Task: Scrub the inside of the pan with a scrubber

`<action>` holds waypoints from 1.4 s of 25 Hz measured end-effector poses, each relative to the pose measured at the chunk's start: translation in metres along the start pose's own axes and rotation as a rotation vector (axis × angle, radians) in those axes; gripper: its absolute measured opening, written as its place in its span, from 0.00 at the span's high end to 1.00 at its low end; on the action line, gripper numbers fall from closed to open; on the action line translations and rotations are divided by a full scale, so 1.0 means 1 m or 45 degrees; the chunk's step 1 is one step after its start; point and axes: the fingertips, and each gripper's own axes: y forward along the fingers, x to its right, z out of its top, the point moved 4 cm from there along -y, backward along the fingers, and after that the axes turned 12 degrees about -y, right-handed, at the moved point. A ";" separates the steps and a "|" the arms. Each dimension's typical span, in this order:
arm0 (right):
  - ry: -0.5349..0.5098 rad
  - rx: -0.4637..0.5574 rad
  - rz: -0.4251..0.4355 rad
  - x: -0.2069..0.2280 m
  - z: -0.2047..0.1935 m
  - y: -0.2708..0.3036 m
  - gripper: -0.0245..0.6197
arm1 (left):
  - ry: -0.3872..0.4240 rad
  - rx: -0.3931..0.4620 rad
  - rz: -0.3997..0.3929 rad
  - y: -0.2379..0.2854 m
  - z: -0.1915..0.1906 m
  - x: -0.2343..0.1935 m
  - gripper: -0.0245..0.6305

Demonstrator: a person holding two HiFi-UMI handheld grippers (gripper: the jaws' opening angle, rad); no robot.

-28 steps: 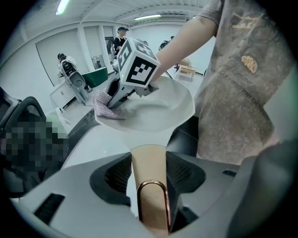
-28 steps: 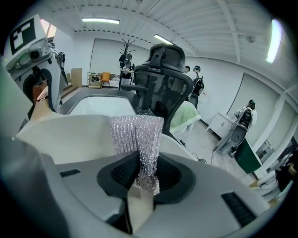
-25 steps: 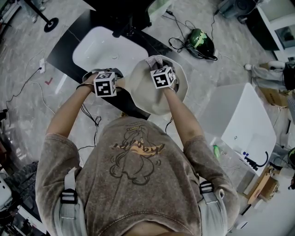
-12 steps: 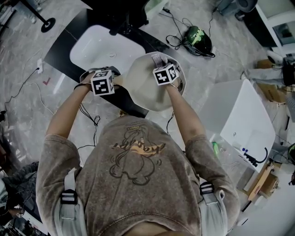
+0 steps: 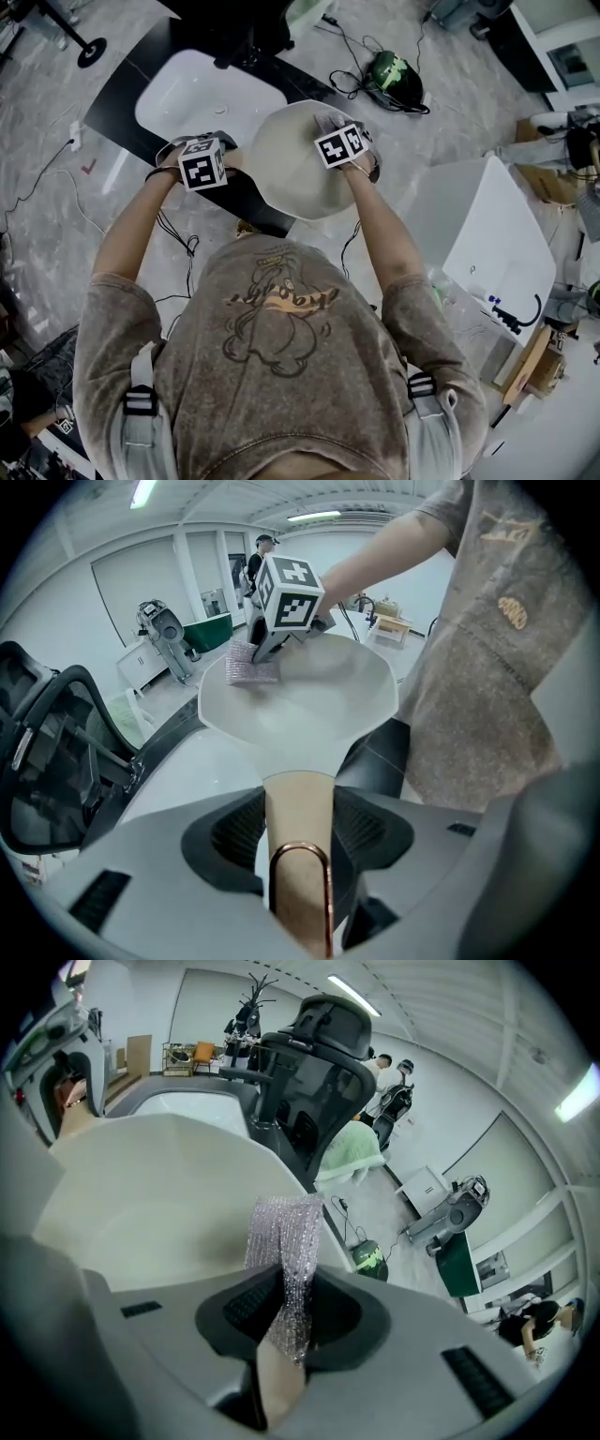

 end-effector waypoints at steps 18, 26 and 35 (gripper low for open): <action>-0.332 -0.155 0.266 -0.014 -0.038 -0.026 0.81 | -0.032 -0.047 0.062 -0.001 0.004 0.006 0.60; -0.478 -0.194 0.403 -0.037 -0.051 -0.044 0.81 | -0.045 -0.050 0.094 0.001 0.003 0.003 0.60; -0.649 -0.194 0.607 -0.090 -0.047 -0.064 0.82 | -0.070 -0.072 0.106 0.000 0.003 0.006 0.60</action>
